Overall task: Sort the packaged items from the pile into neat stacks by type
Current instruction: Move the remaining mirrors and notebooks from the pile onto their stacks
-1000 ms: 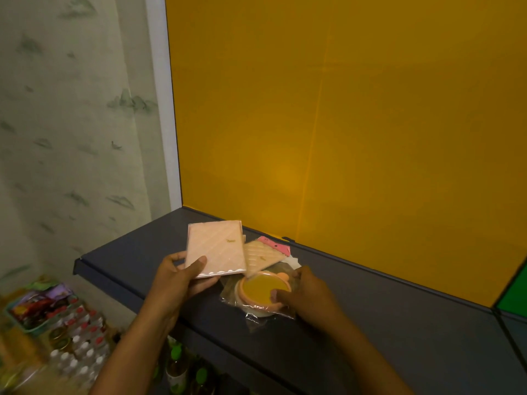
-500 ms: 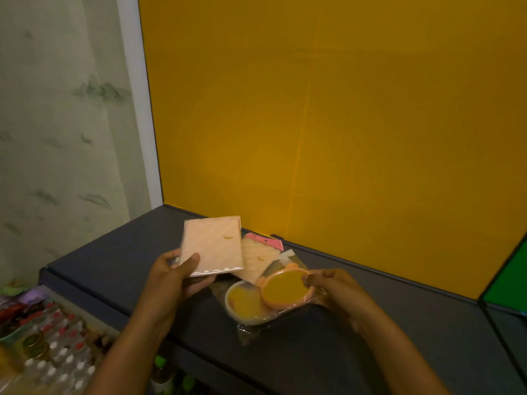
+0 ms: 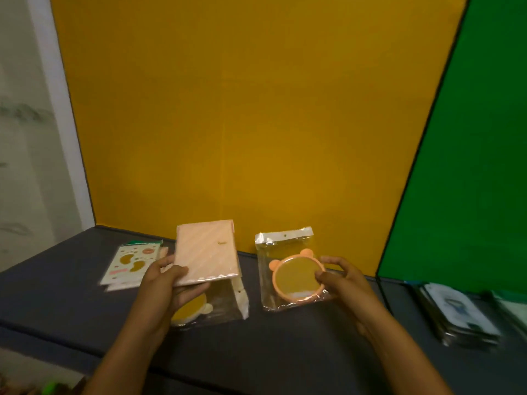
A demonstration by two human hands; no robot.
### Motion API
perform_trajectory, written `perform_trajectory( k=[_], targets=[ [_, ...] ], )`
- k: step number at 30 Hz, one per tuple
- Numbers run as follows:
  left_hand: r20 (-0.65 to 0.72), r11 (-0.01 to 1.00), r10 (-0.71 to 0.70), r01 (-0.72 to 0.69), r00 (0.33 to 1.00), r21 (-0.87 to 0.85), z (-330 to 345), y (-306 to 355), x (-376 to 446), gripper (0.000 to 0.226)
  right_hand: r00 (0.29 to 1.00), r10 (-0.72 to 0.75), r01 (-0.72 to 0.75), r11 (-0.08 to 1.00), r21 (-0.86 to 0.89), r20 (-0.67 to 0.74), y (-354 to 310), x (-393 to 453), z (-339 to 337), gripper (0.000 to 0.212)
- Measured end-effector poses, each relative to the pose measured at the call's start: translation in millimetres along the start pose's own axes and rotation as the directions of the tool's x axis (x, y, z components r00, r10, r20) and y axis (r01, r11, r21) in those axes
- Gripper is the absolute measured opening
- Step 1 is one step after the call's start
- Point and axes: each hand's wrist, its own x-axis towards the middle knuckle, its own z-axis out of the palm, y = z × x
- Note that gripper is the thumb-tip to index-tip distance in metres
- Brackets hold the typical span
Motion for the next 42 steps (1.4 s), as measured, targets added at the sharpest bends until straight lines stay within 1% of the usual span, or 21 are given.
perform_trajectory(
  k=[5,8,16,19,23,29,32,37,42],
  targets=[
    [0.073,0.998,-0.029,0.025,0.997,0.057,51,-31,-37,0.036,0.996,-0.024,0.028,0.999,0.045,-0.091,2,-37,-77,0.035],
    [0.115,0.995,-0.031,0.02,0.993,0.096,80,-47,-60,0.031,0.991,-0.023,0.037,0.994,0.102,-0.134,6,-62,-123,0.037],
    [0.272,0.994,-0.094,0.075,0.958,0.08,154,-101,-131,0.034,0.959,-0.059,0.096,0.987,0.125,-0.278,29,-134,-233,0.04],
    [0.334,0.994,-0.101,0.082,0.937,0.068,183,-127,-158,0.032,0.928,-0.056,0.115,0.983,0.141,-0.369,42,-161,-275,0.04],
    [0.427,0.995,-0.097,0.087,0.899,0.042,224,-154,-190,0.028,0.872,-0.079,0.151,0.982,0.112,-0.483,57,-191,-328,0.041],
    [0.531,0.993,-0.118,0.093,0.839,0.074,279,-190,-219,0.039,0.789,-0.148,0.243,0.967,0.081,-0.596,67,-222,-391,0.037],
    [0.567,0.991,-0.13,0.1,0.813,0.084,307,-206,-227,0.037,0.746,-0.166,0.252,0.967,0.042,-0.644,73,-232,-415,0.037],
    [0.62,0.99,-0.135,0.131,0.773,0.053,357,-236,-236,0.037,0.689,-0.183,0.247,0.969,-0.011,-0.701,81,-238,-462,0.037],
    [0.661,0.987,-0.138,0.156,0.738,0.032,413,-263,-238,0.028,0.652,-0.2,0.223,0.973,-0.068,-0.731,84,-227,-520,0.036]
  ],
)
